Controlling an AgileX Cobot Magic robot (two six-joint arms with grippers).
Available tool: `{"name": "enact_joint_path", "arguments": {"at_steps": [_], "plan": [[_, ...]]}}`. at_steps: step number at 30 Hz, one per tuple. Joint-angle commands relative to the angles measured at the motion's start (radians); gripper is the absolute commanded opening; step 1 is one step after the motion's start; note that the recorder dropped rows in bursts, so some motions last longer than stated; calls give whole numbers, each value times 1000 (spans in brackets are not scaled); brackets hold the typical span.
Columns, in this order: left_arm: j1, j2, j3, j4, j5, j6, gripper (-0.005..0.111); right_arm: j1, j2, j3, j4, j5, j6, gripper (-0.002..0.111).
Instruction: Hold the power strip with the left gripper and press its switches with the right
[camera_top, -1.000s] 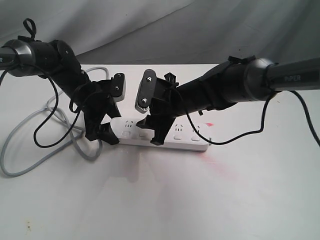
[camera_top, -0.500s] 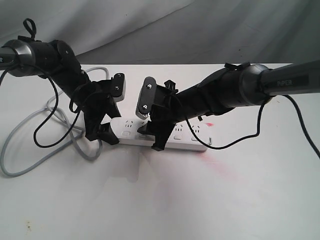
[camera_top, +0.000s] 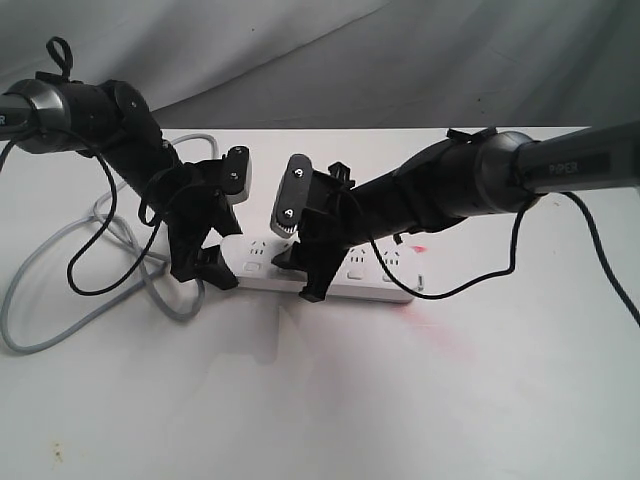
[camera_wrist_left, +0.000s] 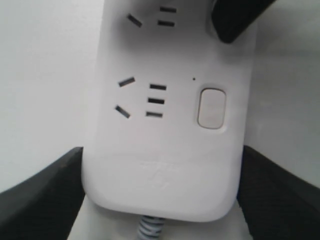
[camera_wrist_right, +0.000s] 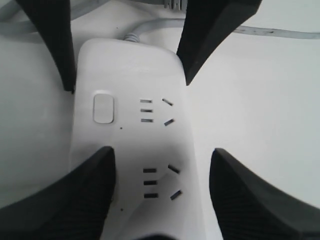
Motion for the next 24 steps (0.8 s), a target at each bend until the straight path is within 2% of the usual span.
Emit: {"name": "enact_joint_path", "arguments": {"at_steps": [1, 10, 15, 24], "plan": [[0, 2, 1, 24, -27, 2, 69, 0, 36, 11, -59, -22, -12, 53], [0, 2, 1, 24, -27, 1, 69, -2, 36, 11, -90, -22, -12, 53], [0, 2, 1, 24, -27, 1, 69, -2, 36, 11, -180, -25, -12, 53], [0, 2, 1, 24, -27, 3, 69, -2, 34, 11, -178, -25, -12, 53]]}}
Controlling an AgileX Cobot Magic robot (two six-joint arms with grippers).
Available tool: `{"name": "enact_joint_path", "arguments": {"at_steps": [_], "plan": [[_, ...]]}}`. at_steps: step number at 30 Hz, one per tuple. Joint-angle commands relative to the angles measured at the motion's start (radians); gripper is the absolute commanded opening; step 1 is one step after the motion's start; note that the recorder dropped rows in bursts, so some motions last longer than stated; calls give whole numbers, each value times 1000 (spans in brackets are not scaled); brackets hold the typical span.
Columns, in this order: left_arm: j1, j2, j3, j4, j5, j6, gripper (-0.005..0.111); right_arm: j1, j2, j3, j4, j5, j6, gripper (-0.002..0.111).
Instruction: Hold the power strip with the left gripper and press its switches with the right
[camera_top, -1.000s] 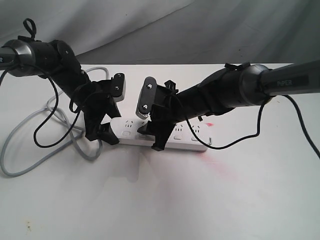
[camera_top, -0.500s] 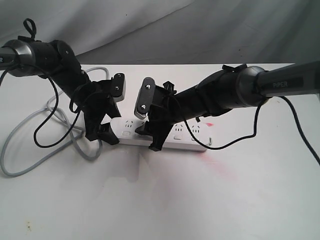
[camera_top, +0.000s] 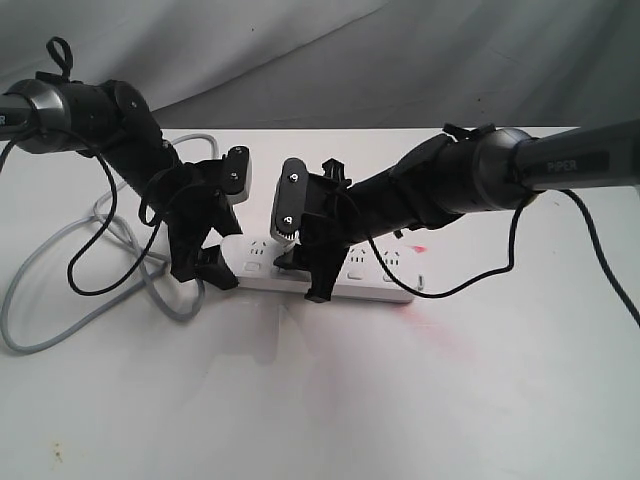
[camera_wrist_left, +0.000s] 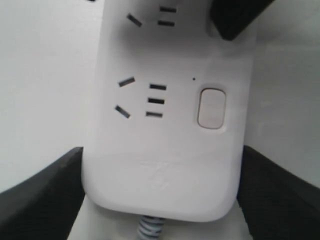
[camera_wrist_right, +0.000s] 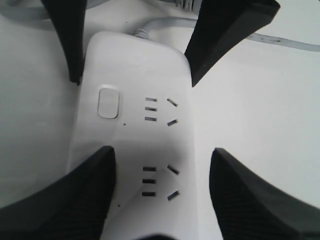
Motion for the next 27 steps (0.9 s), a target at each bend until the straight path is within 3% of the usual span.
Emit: {"name": "enact_joint_path", "arguments": {"at_steps": [1, 14, 27], "plan": [[0, 2, 1, 24, -27, 3, 69, -2, 29, 21, -65, -23, -14, 53], [0, 2, 1, 24, -27, 3, 69, -14, -130, 30, -47, 17, 39, 53], [0, 2, 1, 24, -27, 3, 69, -48, -143, 120, -62, -2, 35, 53]]}}
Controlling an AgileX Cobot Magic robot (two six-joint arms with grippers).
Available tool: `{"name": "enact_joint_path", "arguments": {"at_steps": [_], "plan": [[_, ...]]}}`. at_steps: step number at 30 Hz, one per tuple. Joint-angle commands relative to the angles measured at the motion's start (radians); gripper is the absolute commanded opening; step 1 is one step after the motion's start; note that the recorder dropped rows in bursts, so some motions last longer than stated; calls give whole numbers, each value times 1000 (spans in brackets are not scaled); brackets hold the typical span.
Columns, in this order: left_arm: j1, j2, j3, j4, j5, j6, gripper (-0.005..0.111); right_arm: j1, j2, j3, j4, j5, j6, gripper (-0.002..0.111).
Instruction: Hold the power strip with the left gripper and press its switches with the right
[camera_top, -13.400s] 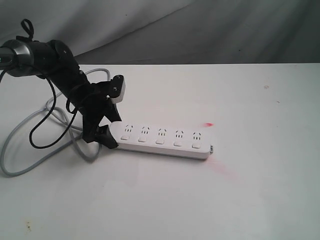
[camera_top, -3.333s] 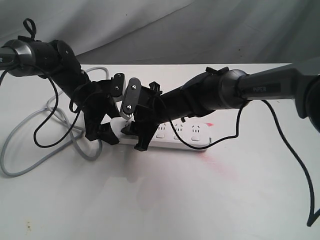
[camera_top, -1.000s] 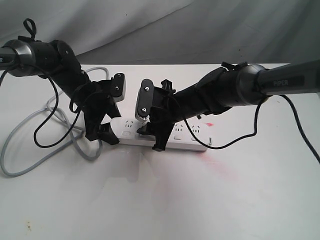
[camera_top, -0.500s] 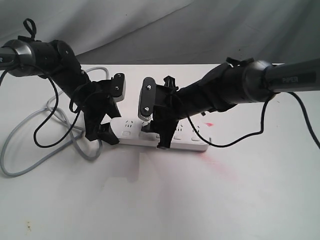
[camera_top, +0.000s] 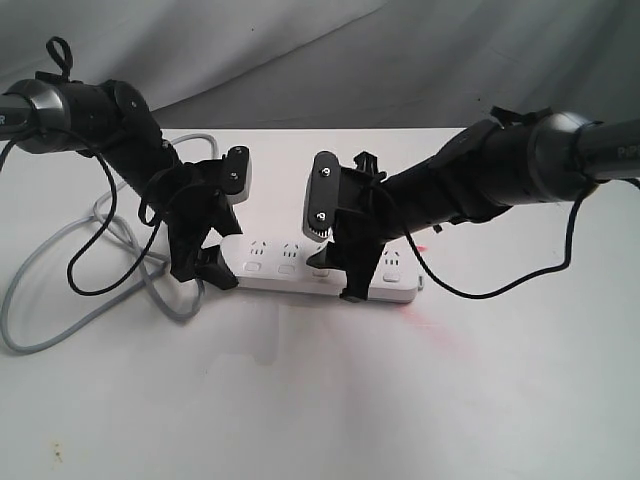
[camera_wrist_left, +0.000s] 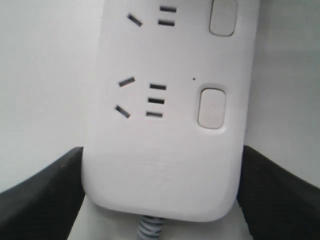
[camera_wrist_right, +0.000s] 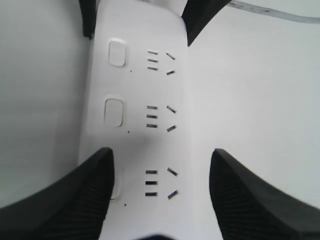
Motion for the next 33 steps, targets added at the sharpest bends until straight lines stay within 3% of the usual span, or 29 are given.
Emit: {"name": "enact_joint_path", "arguments": {"at_steps": [1, 33], "plan": [[0, 2, 1, 24, -27, 3, 69, -7, -7, 6, -2, -12, 1, 53], [0, 2, 1, 24, -27, 5, 69, -8, 66, 10, -13, -49, -48, 53]]}}
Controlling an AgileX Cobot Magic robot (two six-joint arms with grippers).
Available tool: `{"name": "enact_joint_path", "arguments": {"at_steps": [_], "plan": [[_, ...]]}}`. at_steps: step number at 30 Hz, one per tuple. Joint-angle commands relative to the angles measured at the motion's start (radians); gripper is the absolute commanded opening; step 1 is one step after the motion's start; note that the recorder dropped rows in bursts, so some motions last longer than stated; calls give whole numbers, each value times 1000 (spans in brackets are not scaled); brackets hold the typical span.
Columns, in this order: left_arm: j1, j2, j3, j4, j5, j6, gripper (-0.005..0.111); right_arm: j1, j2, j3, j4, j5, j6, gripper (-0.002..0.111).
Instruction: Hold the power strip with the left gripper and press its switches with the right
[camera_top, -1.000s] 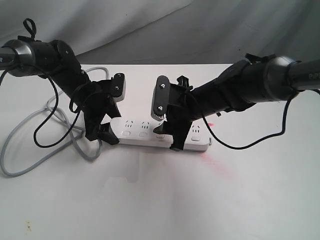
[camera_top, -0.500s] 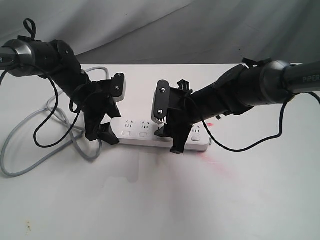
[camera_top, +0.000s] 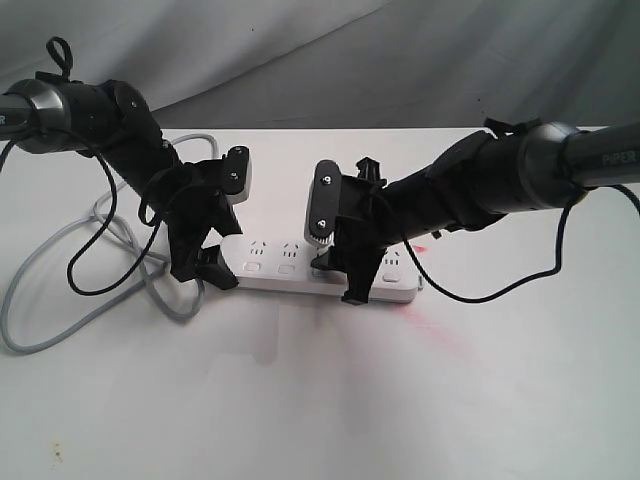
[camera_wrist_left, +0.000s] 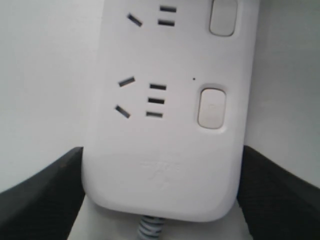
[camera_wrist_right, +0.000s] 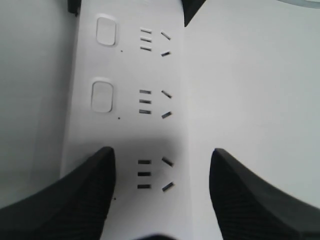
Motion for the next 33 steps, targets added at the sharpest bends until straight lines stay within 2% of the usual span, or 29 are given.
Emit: {"name": "enact_joint_path", "arguments": {"at_steps": [1, 33], "plan": [[0, 2, 1, 24, -26, 5, 69, -6, 24, 10, -25, -2, -15, 53], [0, 2, 1, 24, -26, 5, 69, 33, 47, 58, -3, -5, -15, 53]]}}
